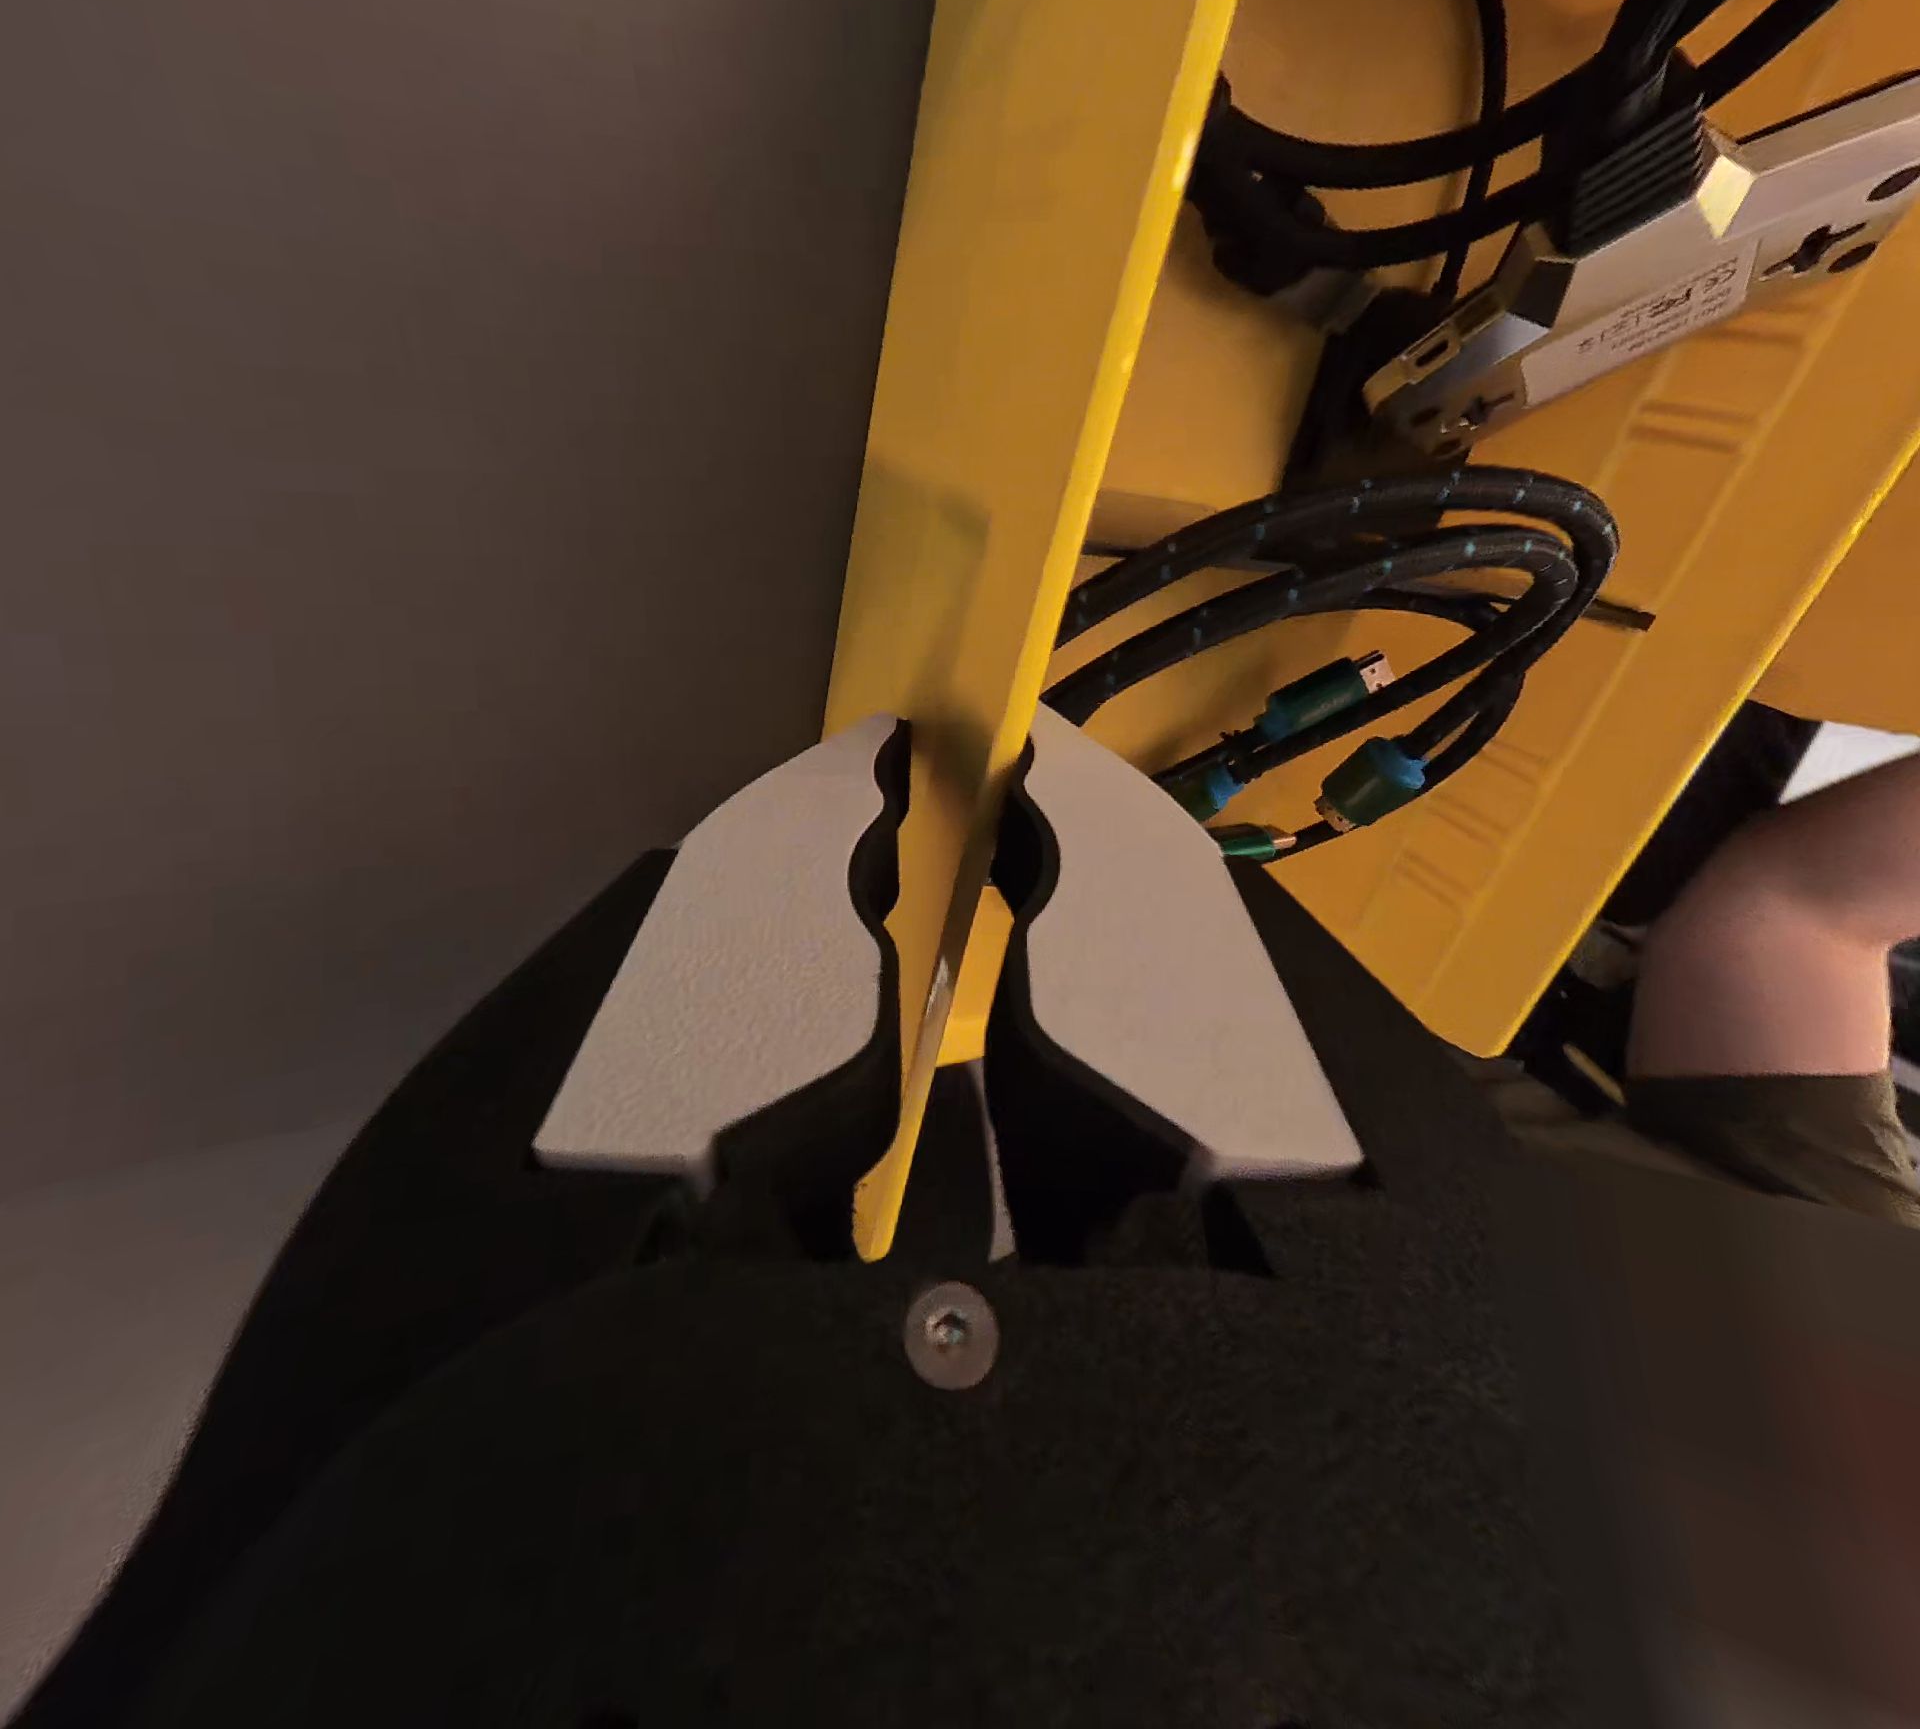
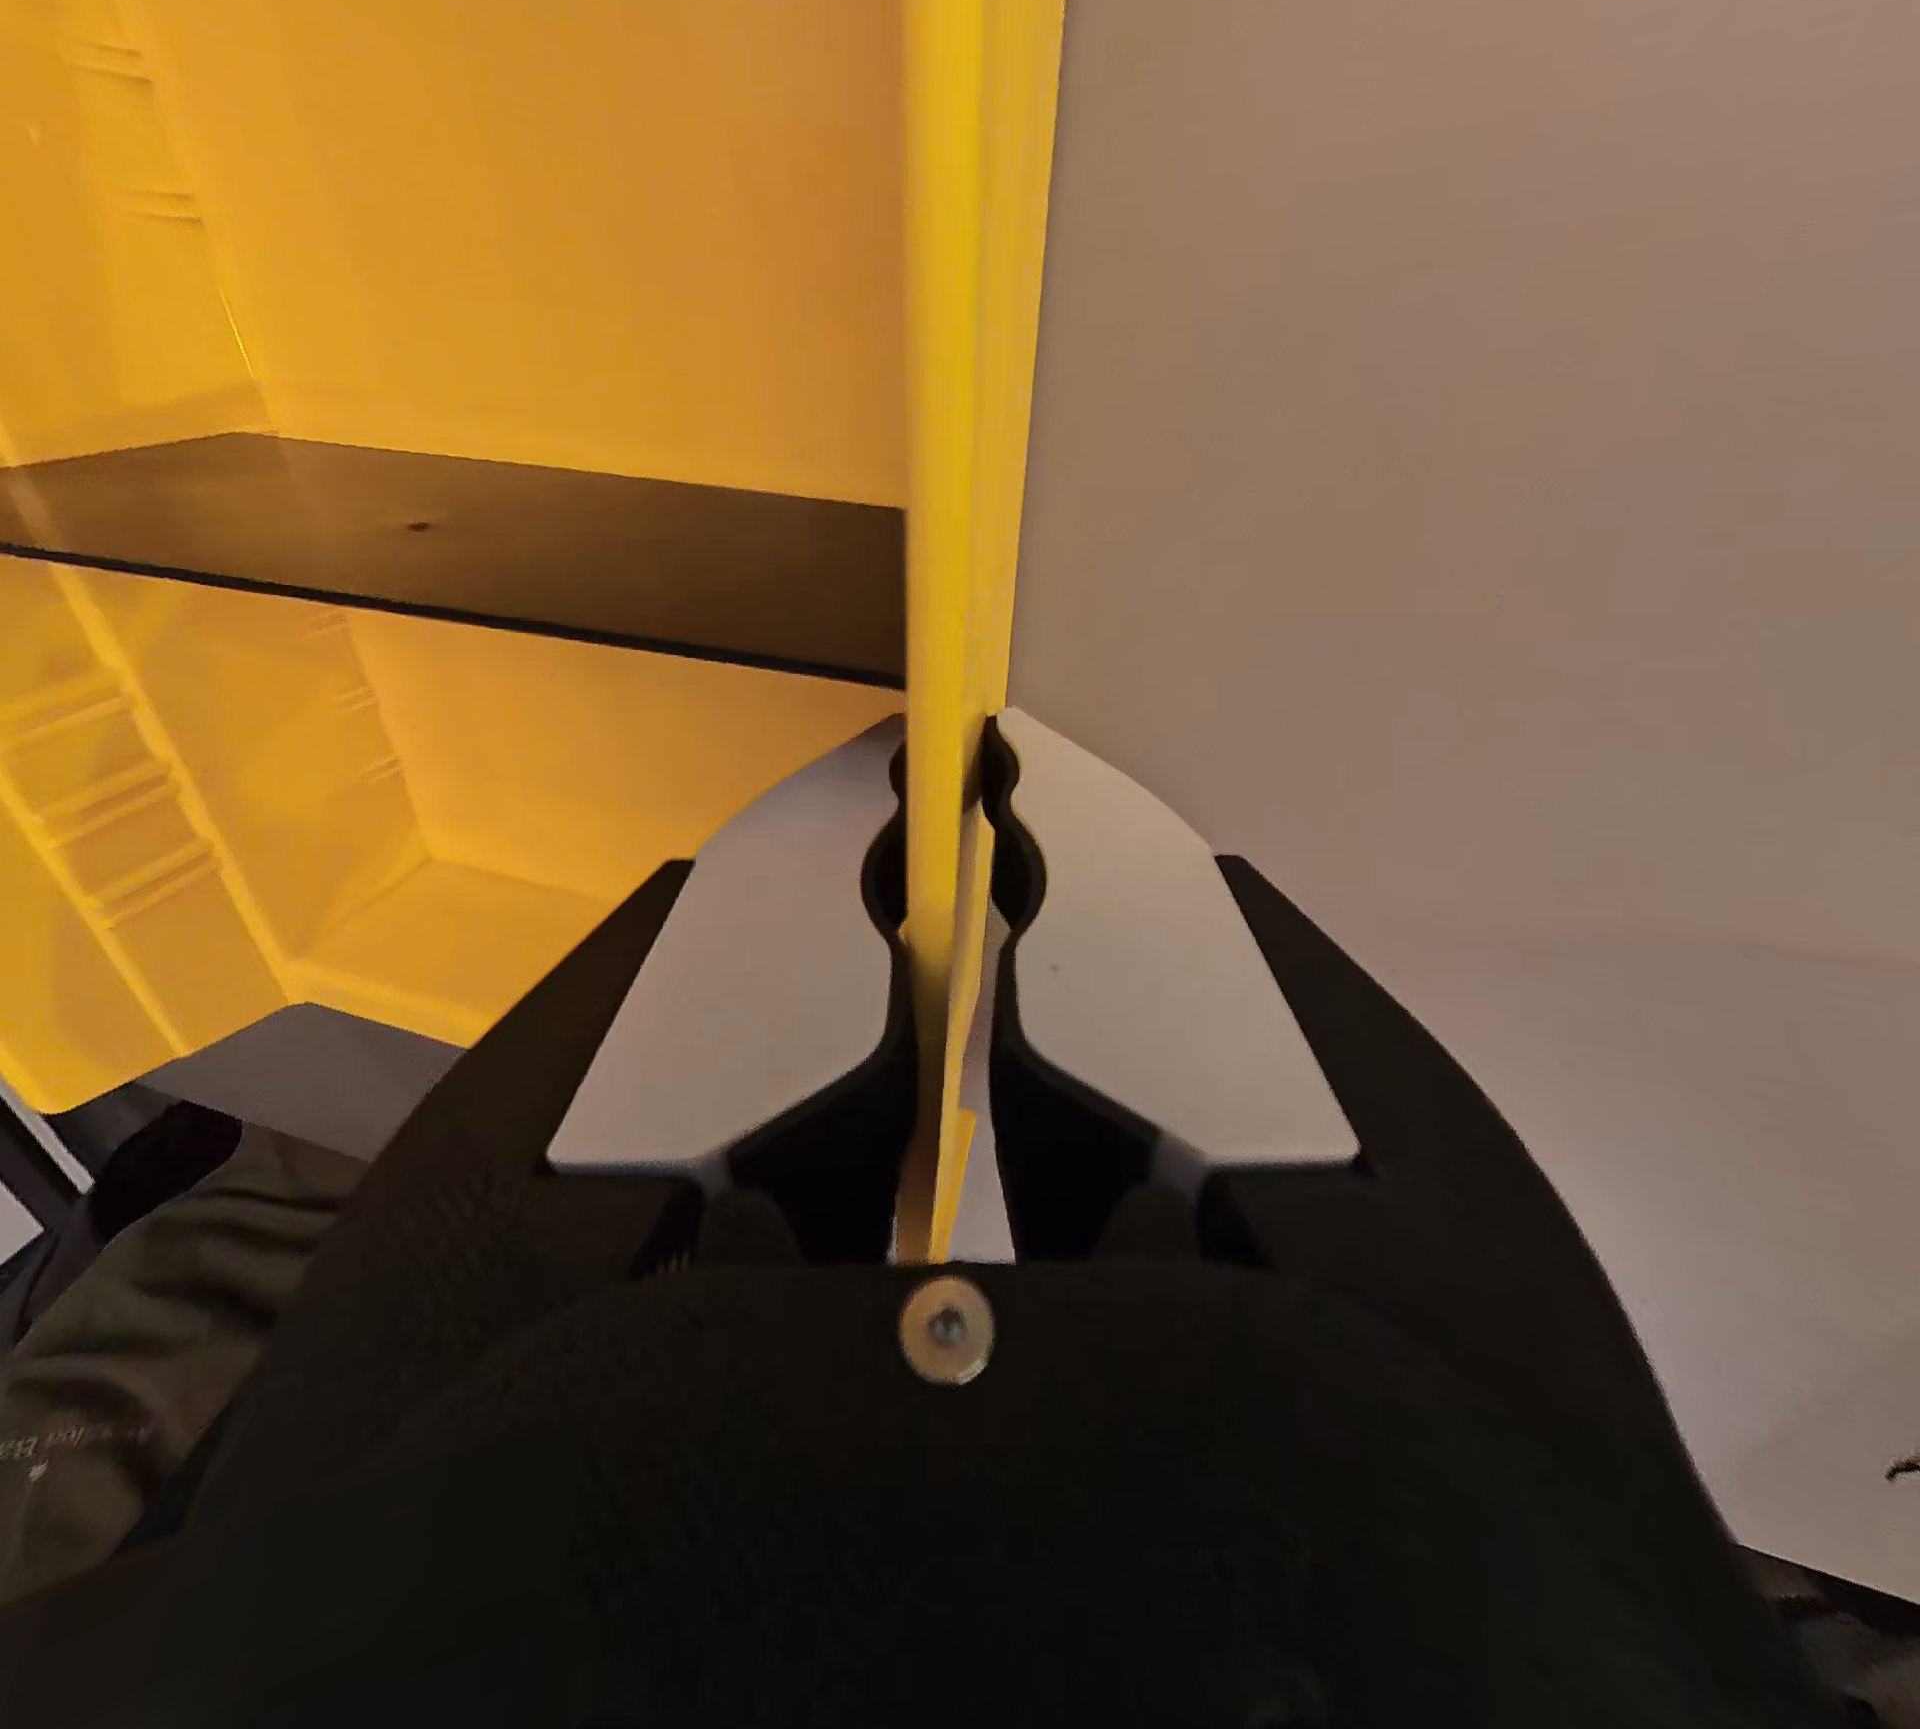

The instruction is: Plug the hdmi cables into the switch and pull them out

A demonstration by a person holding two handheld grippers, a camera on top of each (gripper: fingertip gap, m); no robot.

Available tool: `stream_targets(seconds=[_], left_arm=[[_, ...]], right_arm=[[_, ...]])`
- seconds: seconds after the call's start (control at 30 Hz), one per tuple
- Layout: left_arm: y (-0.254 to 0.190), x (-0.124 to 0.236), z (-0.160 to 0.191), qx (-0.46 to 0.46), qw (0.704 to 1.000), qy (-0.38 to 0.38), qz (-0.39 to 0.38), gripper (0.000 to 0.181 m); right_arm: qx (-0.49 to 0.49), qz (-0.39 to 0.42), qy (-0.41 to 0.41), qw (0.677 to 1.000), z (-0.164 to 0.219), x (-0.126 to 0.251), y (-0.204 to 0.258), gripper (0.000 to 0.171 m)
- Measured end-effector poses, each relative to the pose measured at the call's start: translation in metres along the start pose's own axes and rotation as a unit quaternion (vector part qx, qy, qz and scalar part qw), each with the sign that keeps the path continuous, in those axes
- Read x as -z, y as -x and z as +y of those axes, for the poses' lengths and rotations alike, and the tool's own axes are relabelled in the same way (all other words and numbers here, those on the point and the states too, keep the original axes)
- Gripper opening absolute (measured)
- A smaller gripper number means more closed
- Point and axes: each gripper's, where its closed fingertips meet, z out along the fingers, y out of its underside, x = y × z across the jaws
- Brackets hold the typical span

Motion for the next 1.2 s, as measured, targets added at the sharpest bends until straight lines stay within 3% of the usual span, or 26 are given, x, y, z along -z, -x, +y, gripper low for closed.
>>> stream_targets(seconds=[0.2,0.53,1.13,1.2], left_arm=[[0.053,0.026,0.020,0.048,0.999,-0.024,0.003,0.012],[0.088,0.043,0.041,0.071,0.997,-0.042,0.006,0.012],[0.094,0.050,0.041,0.048,0.996,-0.071,0.019,0.012],[0.091,0.058,0.036,0.038,0.994,-0.096,0.028,0.012]], right_arm=[[-0.009,-0.005,-0.002,1.000,-0.001,0.000,0.002,0.010],[-0.042,-0.012,-0.011,0.999,0.012,0.008,-0.023,0.012],[-0.053,-0.046,-0.013,0.997,0.012,0.009,-0.020,0.019],[-0.059,-0.038,-0.013,0.997,0.014,0.010,-0.023,0.027]])
